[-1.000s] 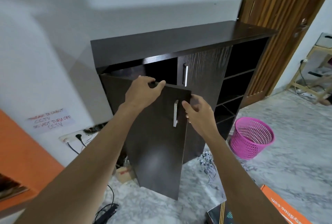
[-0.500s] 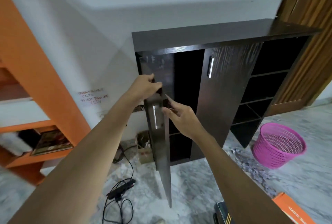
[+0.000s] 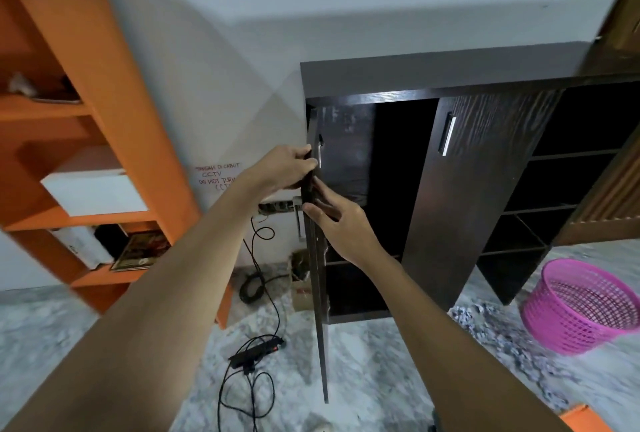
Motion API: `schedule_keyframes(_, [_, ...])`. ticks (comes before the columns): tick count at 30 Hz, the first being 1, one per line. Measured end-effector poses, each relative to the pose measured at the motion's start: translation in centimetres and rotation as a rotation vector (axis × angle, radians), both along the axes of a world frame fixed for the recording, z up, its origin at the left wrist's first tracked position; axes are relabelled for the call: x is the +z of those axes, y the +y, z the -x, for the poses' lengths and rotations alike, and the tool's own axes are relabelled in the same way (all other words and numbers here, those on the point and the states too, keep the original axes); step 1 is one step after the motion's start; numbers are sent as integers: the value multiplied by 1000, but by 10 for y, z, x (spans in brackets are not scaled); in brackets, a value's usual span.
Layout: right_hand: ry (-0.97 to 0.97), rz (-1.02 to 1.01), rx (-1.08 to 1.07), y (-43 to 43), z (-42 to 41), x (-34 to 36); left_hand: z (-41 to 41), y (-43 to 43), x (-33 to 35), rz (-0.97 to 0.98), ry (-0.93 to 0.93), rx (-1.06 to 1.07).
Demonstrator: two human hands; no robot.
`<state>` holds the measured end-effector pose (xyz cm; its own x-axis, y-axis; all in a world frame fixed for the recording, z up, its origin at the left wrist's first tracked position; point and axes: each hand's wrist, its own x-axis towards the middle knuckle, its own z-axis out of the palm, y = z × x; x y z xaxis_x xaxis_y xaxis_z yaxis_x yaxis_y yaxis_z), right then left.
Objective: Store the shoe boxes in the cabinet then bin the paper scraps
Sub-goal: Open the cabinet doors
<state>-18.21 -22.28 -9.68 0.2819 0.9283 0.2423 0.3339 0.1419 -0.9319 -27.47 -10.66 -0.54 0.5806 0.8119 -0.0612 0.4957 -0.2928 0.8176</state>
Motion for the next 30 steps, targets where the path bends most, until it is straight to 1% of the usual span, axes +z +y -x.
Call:
schedule_keyframes(2, [-33,0,-3,-5,-7,4,-3,-1,6,-68,75,-25])
schedule_keyframes(5, [-93,-6,-60,-18,-33,15,-17,1,23,-313,299,-69])
schedule_keyframes(7, [-120,-13,-150,-28,-60,21,-36,3,33,-458,394,-50])
schedule_keyframes(9, [-142,-15,-261,-36,-90,27,-62,4,43,-543,362,-46])
schedule_keyframes(11, [-152,-3,-358,-38,-121,29,-94,4,54,-579,273,-132])
schedule_keyframes(15, [-114,45,-418,-32,-184,28,-167,9,62,-622,204,-295])
schedule_keyframes(23, [-51,133,-535,11,-304,25,-303,59,44,-721,157,-430])
schedule_keyframes(28, [-28,181,-597,55,-354,19,-356,97,34,-763,209,-473])
schedule_keyframes(30, [-33,181,-625,71,-365,14,-368,108,31,-782,193,-470])
